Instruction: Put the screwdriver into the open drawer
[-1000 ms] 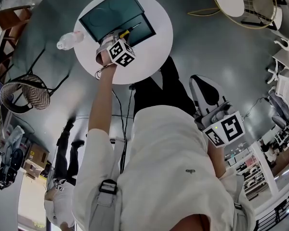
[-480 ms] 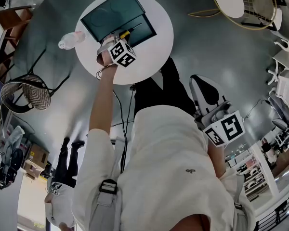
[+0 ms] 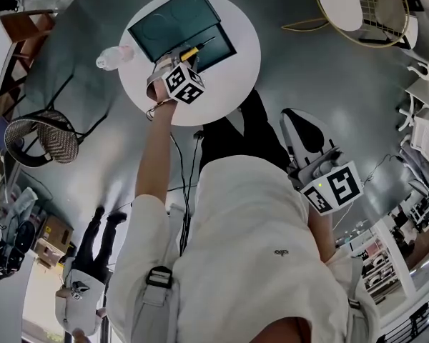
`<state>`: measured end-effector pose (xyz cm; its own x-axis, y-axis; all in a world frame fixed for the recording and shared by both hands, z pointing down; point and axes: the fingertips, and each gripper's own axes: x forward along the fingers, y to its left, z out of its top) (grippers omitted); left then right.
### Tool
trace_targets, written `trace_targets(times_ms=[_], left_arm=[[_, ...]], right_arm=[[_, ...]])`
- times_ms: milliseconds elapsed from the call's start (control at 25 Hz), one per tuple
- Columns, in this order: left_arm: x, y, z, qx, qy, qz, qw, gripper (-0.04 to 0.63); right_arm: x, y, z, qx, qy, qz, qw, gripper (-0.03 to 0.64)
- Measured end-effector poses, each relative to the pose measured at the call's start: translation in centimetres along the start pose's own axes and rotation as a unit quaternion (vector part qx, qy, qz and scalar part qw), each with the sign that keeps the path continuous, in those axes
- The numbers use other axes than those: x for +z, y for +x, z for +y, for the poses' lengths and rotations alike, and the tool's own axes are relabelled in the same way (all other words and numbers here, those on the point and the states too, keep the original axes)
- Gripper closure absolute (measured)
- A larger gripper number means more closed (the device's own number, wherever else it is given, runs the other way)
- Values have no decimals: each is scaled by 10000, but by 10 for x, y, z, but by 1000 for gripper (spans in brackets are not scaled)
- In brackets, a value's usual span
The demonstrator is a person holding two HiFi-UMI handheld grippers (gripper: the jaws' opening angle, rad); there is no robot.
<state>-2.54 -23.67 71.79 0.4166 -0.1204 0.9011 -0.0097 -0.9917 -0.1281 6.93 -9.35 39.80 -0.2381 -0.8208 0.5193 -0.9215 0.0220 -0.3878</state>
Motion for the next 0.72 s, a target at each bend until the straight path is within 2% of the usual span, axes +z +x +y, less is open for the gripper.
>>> trace_targets(times_ms=[560,720], left_arm=[[17,-75,-9,338,-138,-551,9978,520],[14,-92,-18,404,-352,-654,9964,538]], right_arm=[[11,-11,27,132,-304,-376,9987,611],[15,-9,35,205,-420,-457,9979,611]])
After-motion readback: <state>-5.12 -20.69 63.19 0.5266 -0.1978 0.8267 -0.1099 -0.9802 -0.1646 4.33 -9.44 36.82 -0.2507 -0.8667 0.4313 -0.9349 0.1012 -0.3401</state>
